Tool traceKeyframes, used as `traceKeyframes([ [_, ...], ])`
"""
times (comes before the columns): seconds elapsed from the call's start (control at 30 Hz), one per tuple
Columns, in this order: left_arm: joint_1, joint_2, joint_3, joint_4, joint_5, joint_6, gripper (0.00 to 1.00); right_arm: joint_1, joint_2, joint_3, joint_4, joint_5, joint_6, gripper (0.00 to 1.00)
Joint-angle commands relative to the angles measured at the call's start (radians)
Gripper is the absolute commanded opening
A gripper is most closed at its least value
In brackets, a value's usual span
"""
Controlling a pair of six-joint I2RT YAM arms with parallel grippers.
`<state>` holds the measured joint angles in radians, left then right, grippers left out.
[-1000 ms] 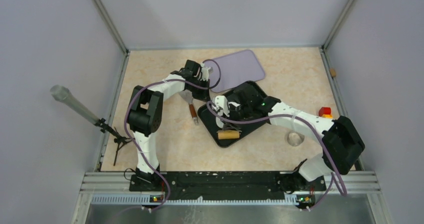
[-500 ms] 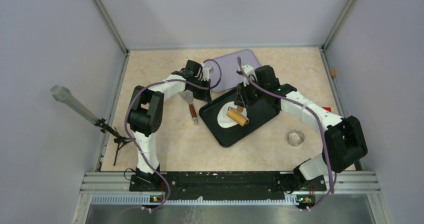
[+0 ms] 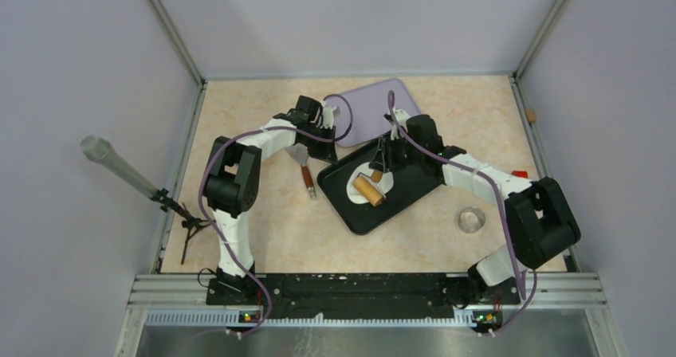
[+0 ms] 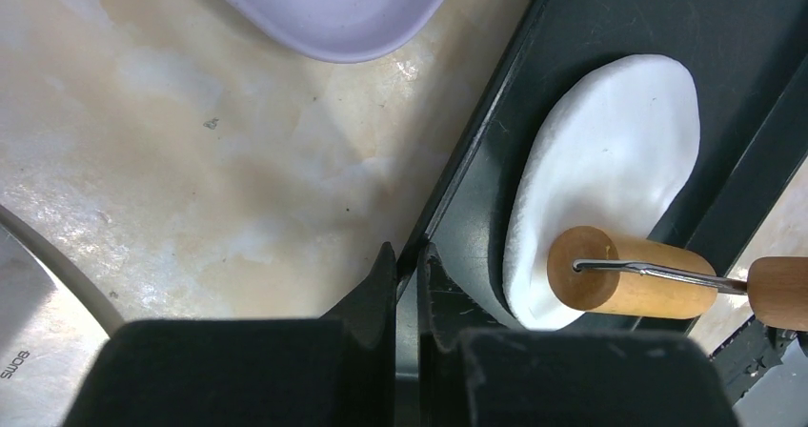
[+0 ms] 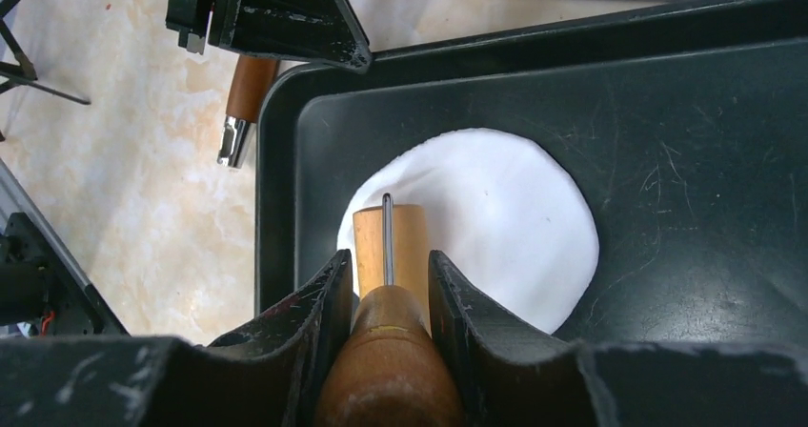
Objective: Roll out the dumpling wrappers from the dough
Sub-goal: Flatten out the dough on the work surface.
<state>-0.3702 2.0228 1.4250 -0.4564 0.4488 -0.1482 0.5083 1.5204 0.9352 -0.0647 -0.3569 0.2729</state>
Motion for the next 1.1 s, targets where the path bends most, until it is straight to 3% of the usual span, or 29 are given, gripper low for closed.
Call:
traceKeyframes([
  [0.0, 0.001, 0.061, -0.034, 0.039, -0.143, -0.008, 0.0, 0.017, 0.03, -0.028, -0.023, 0.041, -0.013, 0.0],
  [1.07, 0.002, 0.052, -0.033, 0.035, -0.139, -0.008, 0.0, 0.153, 0.066, -0.156, -0.003, 0.045, -0.098, 0.0],
])
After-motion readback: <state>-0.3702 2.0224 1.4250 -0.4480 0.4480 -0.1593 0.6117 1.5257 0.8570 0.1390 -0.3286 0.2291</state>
